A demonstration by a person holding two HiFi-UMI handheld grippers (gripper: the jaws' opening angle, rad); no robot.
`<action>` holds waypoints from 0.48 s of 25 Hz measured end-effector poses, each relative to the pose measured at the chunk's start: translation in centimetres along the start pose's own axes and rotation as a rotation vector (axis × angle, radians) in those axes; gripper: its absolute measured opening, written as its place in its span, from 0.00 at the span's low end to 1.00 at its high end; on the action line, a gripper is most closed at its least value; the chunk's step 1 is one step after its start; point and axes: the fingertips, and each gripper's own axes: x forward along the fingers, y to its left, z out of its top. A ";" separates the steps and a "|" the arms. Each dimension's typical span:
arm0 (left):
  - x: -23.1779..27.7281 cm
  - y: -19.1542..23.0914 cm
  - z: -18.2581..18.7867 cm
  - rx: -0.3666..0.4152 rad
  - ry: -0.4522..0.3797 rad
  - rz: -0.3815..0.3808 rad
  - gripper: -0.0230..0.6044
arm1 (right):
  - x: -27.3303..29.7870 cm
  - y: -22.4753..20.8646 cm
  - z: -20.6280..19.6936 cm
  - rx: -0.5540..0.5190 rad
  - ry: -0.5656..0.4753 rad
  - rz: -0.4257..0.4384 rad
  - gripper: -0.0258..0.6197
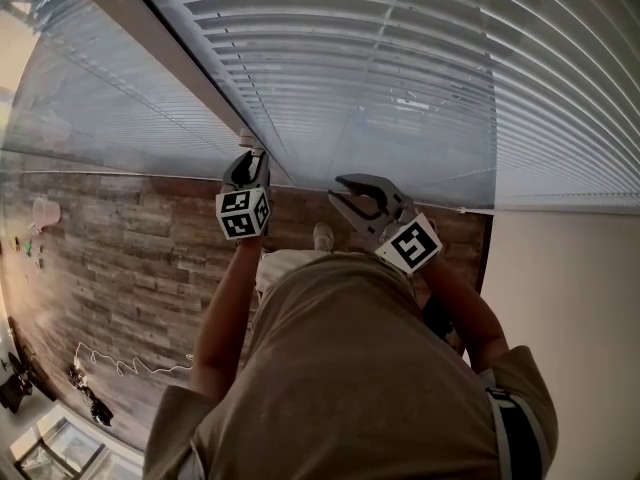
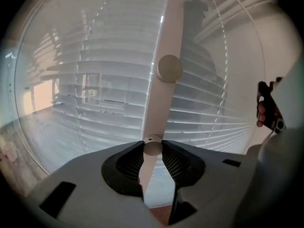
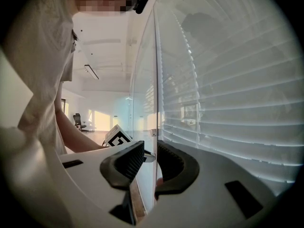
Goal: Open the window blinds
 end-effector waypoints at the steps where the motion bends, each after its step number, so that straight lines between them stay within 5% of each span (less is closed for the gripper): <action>1: 0.1 0.0 -0.5 0.035 0.005 0.015 0.25 | -0.1 0.1 -0.5 0.002 -0.002 -0.001 0.18; 12: 0.2 -0.3 0.0 0.592 0.036 0.247 0.25 | 0.1 -0.2 0.5 -0.002 -0.012 -0.001 0.18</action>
